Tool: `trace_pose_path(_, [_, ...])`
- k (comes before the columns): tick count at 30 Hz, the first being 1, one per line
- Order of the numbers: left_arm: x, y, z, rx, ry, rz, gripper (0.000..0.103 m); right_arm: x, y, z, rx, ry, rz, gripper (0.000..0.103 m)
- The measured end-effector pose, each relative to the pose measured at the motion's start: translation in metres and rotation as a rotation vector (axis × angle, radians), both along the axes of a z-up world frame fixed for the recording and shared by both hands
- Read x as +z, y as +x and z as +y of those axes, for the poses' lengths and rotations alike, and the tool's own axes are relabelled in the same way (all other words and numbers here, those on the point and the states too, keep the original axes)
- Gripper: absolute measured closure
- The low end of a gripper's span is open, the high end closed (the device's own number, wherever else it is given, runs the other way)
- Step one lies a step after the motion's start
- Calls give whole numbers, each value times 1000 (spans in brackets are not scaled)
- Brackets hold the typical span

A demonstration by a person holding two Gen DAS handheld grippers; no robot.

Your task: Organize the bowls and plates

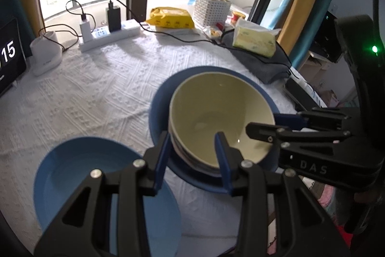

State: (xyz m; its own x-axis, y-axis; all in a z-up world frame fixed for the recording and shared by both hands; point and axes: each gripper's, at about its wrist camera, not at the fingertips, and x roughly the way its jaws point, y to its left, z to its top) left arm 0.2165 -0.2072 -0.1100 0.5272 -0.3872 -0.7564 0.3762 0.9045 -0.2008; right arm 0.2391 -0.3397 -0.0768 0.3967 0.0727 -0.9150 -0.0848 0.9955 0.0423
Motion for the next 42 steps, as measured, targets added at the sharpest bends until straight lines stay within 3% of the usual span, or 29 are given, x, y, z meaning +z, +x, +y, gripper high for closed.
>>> trace_pose_path(12, [10,-1,8,3,-12,-21,59,20,-5,-2,3,2,-72,68])
trace_pose_path(16, [18,-1,14,-5,-11,-45,55,27,-8,-8,-2,22,-114,51])
trace_pose_path(20, [25,1,23,17,13,-83,43,31,-8,-16,-12,41,-141,50])
trace_pose_path(23, [27,4,32,50,23,-105,41,34,-7,-26,-30,53,-162,49])
trace_pose_path(29, [16,23,42,95,32,-69,40,36,-6,-48,-60,64,-178,49])
trace_pose_path(42, [-13,38,40,81,51,29,40,19,-2,-75,-75,100,-164,49])
